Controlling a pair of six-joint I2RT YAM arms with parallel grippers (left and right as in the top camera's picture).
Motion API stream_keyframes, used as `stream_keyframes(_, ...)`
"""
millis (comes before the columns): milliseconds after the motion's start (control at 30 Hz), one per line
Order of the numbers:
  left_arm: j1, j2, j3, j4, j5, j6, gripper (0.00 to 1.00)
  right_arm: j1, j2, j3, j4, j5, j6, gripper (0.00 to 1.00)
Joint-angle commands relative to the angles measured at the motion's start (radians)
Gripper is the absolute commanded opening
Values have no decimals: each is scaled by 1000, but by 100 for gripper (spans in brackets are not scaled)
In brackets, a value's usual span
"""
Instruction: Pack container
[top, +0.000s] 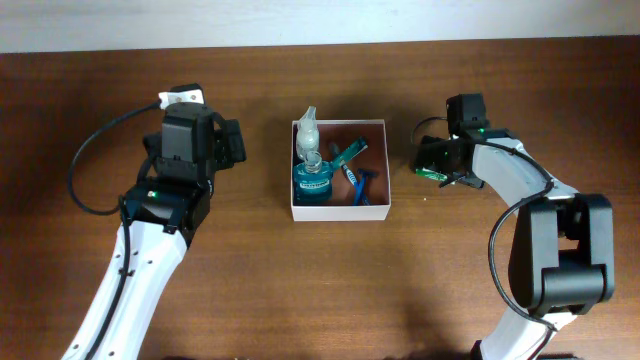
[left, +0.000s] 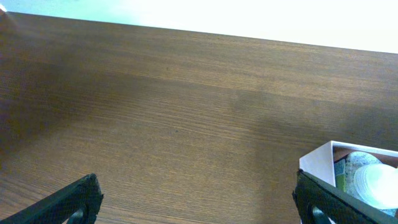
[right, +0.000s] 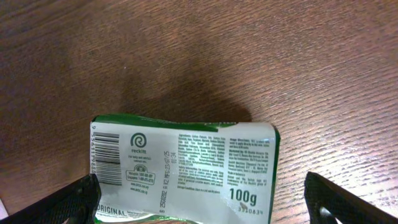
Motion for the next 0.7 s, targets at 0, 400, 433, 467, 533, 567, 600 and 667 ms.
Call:
stream_keyframes(0,3,-8,10,2,-11,5,99,6,-50,-4,-8,-5,-55,99)
stream_keyframes(400,3,-8,10,2,-11,5,99,6,-113,-7,-26,3,-90,99)
stream_keyframes(433,3,-8,10,2,-11,5,99,6,-102,-8,-25,4,-90,99)
stream_keyframes(467,3,-8,10,2,-11,5,100,6,-93,-8,-21,3,-91,98)
stream_keyframes(533,3,-8,10,2,-11,5,100,13,-61,-8,-4,-4,-132,99)
stream_keyframes(567,3,-8,10,2,-11,5,99,19,-55,-8,2,-4,-154,99)
stream_keyframes(600,3,-8,10,2,-11,5,99,27,-53,-8,7,-3,-177,99)
stream_keyframes(667,3,-8,10,2,-11,5,99,39,-51,-8,13,3,-189,99)
